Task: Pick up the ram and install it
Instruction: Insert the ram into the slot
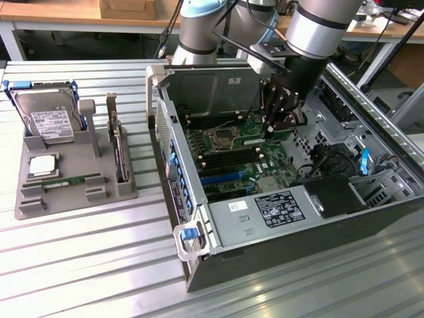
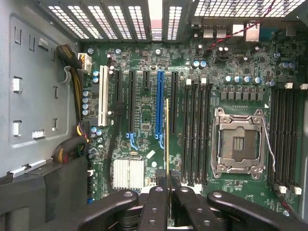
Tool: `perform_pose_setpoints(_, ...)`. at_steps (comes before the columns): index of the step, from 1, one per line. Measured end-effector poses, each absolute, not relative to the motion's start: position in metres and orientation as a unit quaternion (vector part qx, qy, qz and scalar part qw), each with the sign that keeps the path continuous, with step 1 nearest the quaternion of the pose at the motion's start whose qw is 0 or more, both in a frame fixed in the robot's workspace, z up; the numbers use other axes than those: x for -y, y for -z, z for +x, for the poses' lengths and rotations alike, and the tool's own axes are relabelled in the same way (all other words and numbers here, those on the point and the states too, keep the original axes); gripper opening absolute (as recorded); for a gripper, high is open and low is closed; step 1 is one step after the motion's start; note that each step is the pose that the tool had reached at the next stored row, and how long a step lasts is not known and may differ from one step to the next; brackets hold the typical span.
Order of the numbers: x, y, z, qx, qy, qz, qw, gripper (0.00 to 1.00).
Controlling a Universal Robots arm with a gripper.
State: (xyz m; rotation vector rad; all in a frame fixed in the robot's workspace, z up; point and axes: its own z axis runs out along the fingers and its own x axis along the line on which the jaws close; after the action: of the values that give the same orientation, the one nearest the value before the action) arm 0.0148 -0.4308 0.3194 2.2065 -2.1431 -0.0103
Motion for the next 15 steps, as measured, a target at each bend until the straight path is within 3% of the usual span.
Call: perform_pose_setpoints(15, 0.4308, -0.3139, 0.0148, 0.696, 0.003, 0.717, 0.033, 0.12)
